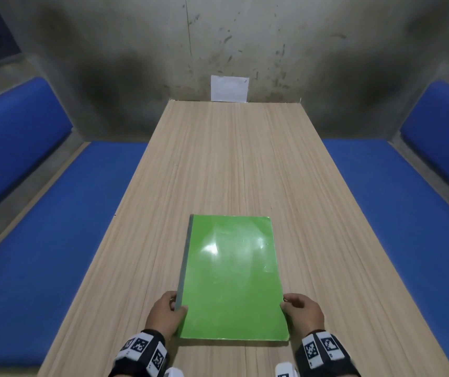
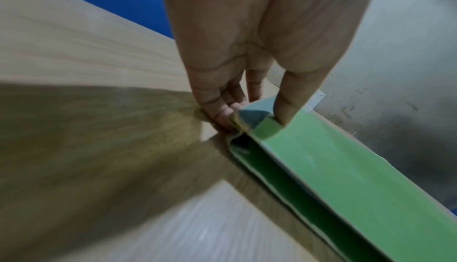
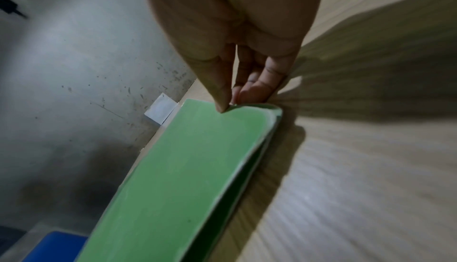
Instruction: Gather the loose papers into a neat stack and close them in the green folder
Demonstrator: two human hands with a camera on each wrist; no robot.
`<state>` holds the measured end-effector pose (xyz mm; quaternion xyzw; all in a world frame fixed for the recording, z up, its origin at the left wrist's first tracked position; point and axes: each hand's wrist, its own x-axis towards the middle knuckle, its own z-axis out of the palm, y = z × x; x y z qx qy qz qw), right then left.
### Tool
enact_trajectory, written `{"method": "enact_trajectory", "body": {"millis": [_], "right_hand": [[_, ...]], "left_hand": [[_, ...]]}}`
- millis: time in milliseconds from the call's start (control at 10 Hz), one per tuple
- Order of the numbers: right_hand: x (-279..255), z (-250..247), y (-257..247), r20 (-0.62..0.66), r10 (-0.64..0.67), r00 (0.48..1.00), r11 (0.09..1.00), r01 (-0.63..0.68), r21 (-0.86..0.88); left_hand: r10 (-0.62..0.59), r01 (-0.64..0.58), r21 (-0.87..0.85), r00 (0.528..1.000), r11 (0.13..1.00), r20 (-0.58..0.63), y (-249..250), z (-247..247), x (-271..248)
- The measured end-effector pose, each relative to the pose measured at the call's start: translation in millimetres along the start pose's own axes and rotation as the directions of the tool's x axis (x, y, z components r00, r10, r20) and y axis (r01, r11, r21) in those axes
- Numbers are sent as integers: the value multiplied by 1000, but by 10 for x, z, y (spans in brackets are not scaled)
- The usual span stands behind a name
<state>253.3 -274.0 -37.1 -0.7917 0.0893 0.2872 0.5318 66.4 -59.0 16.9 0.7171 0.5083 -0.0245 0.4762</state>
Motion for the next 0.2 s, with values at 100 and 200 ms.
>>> {"method": "enact_trajectory", "body": {"millis": [100, 200], "right_hand": [[96, -14, 91, -6, -5, 1000, 1000, 5, 29], [248, 7, 212, -23, -37, 999, 999, 37, 28]], "left_hand": [[2, -2, -28, 1000, 1000, -14, 5, 21, -15], [9, -11, -66, 1000, 998, -27, 25, 40, -34]]}}
